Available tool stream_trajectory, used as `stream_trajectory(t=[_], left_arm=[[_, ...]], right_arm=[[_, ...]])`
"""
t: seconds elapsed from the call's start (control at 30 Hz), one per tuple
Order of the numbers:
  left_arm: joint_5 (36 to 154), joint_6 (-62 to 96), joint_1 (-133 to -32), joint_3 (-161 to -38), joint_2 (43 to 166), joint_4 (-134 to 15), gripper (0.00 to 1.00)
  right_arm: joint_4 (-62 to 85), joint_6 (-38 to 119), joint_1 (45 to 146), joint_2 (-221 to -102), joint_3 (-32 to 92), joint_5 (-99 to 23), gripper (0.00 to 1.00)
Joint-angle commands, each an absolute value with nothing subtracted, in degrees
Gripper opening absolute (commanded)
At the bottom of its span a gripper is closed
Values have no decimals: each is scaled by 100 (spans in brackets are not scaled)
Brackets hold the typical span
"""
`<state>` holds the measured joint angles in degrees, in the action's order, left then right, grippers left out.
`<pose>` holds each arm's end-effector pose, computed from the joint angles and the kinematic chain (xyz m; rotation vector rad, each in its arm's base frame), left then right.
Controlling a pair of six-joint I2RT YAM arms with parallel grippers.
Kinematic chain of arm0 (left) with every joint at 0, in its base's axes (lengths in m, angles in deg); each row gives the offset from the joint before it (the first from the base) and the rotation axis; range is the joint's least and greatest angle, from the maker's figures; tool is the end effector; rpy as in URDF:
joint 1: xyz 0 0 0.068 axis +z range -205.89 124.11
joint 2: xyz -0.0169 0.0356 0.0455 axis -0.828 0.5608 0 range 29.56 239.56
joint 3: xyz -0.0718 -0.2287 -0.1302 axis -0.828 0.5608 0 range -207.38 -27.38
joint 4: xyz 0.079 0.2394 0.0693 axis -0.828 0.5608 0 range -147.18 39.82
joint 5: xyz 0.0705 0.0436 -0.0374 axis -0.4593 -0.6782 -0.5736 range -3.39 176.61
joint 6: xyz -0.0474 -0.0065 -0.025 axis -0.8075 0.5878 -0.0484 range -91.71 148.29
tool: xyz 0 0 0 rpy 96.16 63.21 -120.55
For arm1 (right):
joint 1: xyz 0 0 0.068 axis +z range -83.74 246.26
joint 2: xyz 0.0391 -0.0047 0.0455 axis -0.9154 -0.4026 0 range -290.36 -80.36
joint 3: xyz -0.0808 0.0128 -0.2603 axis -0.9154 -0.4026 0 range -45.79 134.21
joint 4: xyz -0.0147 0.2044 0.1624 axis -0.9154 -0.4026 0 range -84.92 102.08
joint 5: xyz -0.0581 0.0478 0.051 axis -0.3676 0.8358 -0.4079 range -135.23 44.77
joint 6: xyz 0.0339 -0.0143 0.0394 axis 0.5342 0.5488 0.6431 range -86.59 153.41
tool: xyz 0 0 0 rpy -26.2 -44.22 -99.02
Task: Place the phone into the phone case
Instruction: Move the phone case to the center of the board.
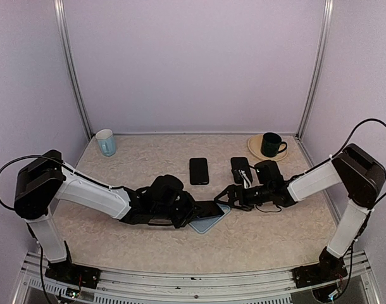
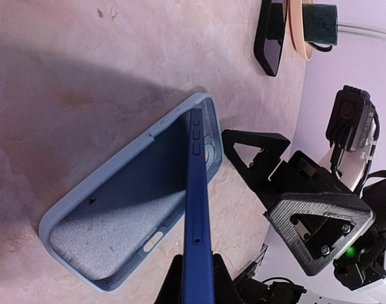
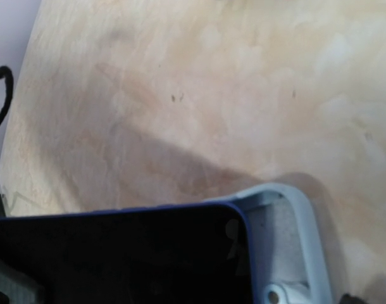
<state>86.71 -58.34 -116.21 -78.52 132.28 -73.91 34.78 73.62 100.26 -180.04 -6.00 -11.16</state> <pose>0.1819 -0.3192 0.1537 -0.5849 2.5067 -1.2894 0.2556 0.1964 0.1295 -0.2364 2.4351 1.3155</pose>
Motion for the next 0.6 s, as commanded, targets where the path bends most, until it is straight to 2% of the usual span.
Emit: stream_trajectory(t=[0.0, 0.57], left_arm=[[8634, -5873, -11601, -7977, 13349, -7713, 0], [8877, -5969, -11524, -7791, 13411, -7988, 0]], right_arm=[[3747, 7446, 10020, -18134, -647, -986, 100], [4230, 7789, 10622, -18040, -909, -774, 100]])
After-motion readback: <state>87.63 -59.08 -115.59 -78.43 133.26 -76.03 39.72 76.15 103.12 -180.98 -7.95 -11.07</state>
